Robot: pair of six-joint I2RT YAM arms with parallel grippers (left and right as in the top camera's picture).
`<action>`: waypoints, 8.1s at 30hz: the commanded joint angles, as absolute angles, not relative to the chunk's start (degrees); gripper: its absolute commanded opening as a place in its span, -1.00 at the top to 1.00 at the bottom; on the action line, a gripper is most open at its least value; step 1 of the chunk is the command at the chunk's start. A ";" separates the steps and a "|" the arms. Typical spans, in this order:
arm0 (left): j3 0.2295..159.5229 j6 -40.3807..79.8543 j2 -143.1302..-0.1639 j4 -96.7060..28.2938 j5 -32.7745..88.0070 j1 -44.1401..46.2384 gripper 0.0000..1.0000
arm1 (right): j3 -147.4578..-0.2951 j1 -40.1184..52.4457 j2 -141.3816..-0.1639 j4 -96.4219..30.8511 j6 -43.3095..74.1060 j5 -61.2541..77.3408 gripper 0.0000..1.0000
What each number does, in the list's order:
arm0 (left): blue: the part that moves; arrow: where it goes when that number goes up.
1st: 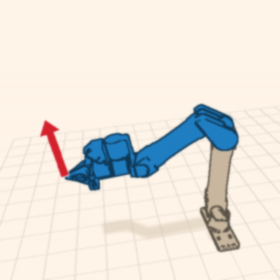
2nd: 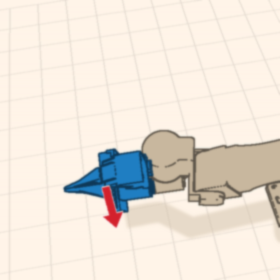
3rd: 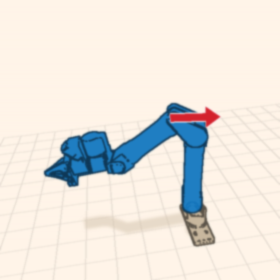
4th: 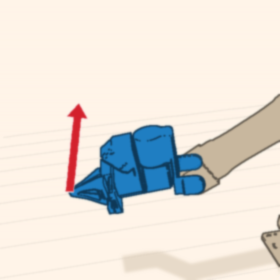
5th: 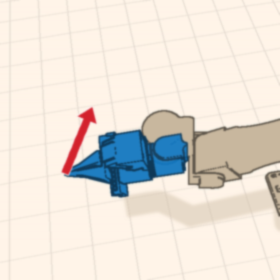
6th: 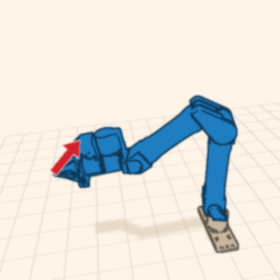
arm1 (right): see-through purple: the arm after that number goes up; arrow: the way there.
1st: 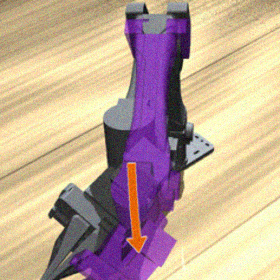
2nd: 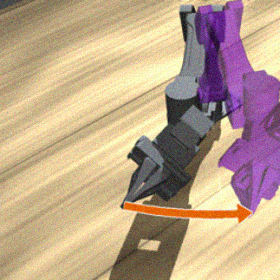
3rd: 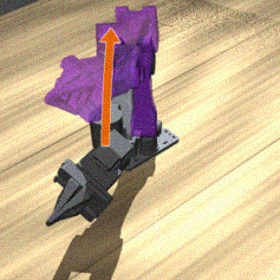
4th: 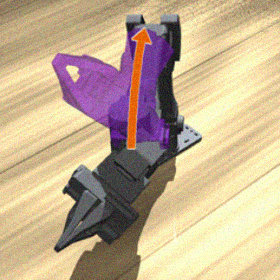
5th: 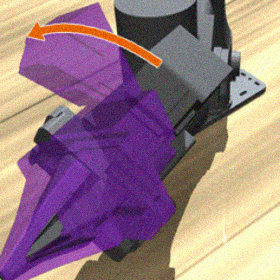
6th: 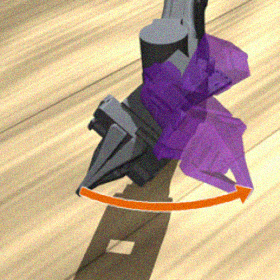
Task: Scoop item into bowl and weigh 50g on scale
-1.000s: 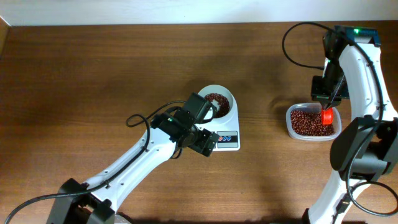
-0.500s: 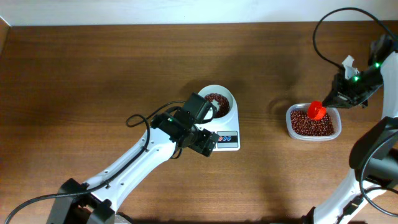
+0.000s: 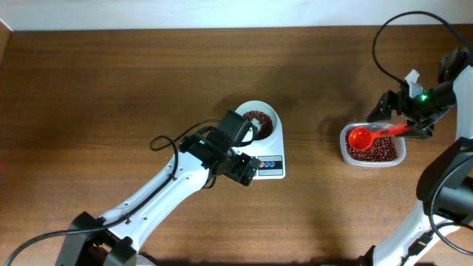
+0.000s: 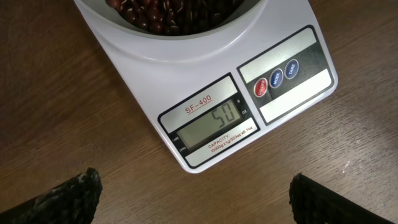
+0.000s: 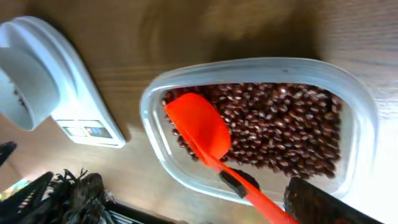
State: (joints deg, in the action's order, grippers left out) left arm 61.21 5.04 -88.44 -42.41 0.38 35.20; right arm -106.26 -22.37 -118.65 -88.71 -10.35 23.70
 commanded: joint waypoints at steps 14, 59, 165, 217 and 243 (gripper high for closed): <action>60.99 5.58 -87.61 -42.28 -0.01 35.48 -0.98 | -105.97 -22.57 -117.71 -71.11 -6.59 -2.87 -0.97; 60.99 5.58 -87.61 -41.01 0.38 35.48 -0.98 | -105.95 -21.34 -117.71 -62.08 -6.61 27.83 -0.97; 60.99 5.58 -87.61 -41.04 0.19 35.48 -0.98 | -0.32 -4.10 -0.21 -3.22 -6.61 14.57 -0.98; 61.28 23.16 -67.81 -54.30 -8.23 35.53 -0.98 | -0.32 -4.10 -0.21 -3.22 -6.61 14.57 -0.98; 61.08 26.30 -76.82 -45.04 -2.74 39.70 -0.98 | -0.32 -4.10 -0.21 -3.22 -6.61 14.57 -0.98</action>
State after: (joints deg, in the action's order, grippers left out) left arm 61.25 25.61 -76.62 -45.15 -3.20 39.53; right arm -0.60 -4.60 -0.80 -2.98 -6.63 14.46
